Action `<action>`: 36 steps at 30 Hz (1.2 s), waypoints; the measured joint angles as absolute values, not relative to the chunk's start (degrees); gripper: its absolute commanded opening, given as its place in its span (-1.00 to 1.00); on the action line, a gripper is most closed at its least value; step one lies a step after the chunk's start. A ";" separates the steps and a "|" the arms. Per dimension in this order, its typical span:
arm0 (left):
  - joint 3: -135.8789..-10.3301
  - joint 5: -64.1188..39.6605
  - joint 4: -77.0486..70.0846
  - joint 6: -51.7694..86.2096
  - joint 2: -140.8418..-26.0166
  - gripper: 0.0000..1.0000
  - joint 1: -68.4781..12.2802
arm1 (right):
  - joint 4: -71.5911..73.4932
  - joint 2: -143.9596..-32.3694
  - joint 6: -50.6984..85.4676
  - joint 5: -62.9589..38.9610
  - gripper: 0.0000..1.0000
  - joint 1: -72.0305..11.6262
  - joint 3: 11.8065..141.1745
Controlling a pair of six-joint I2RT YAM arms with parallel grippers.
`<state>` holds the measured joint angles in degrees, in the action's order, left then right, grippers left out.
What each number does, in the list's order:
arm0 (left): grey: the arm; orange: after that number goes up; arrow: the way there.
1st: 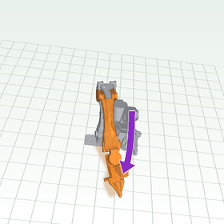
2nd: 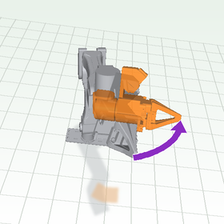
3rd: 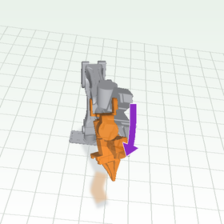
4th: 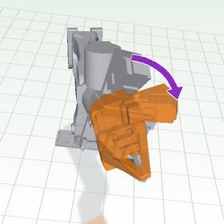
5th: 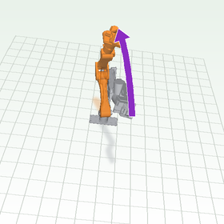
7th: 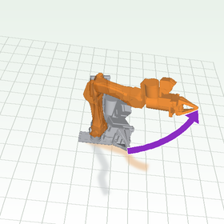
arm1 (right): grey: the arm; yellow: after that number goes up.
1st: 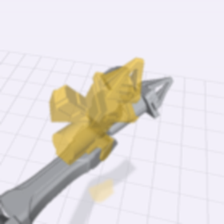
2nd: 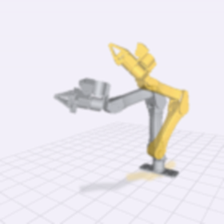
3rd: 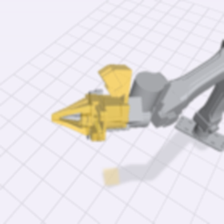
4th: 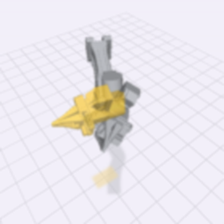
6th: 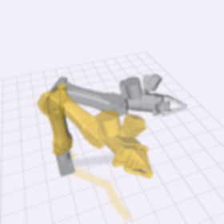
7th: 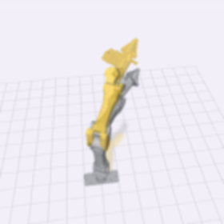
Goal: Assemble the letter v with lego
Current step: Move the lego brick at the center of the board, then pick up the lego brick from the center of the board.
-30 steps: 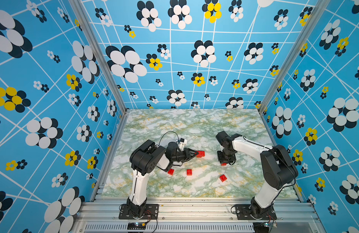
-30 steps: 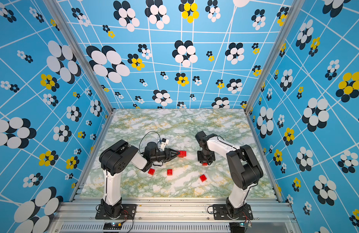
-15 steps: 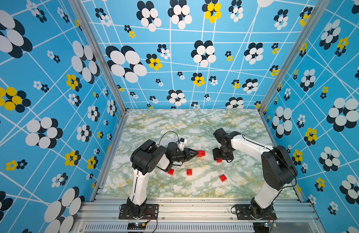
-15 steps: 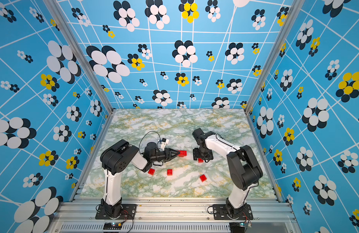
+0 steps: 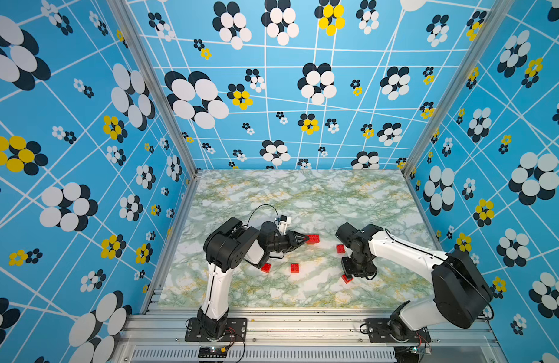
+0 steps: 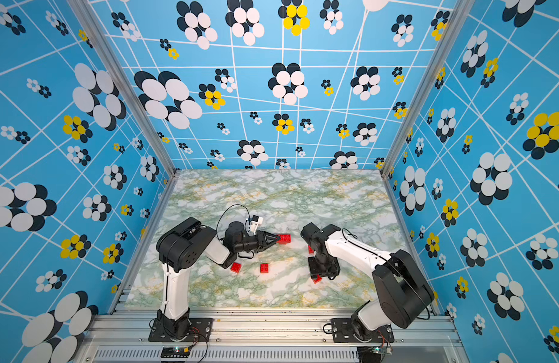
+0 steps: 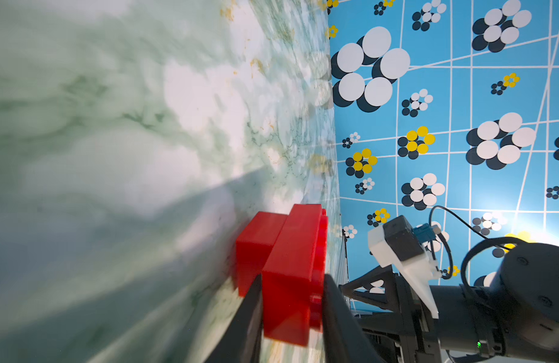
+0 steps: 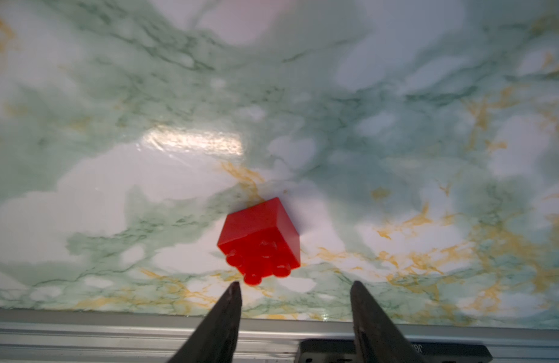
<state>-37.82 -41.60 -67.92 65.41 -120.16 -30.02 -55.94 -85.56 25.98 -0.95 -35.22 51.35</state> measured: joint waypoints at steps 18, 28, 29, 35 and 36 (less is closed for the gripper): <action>-37.76 -41.52 -68.62 66.19 -120.36 -0.22 -29.98 | -51.44 -87.72 26.35 -3.05 -0.01 -35.88 50.02; -37.78 -41.52 -68.49 66.48 -120.36 -0.19 -29.98 | -50.33 -87.88 26.35 -3.60 -0.19 -35.88 49.39; -37.80 -41.52 -68.40 66.48 -120.36 -0.18 -29.98 | -50.33 -87.92 26.35 -3.57 -0.19 -35.88 49.36; -37.95 -41.36 -66.96 66.24 -119.90 -0.15 -29.98 | -49.93 -89.12 26.39 -3.53 -0.15 -35.88 49.32; -37.95 -41.32 -66.37 66.11 -119.70 -0.06 -29.98 | -49.71 -89.41 26.39 -3.55 -0.19 -35.88 49.30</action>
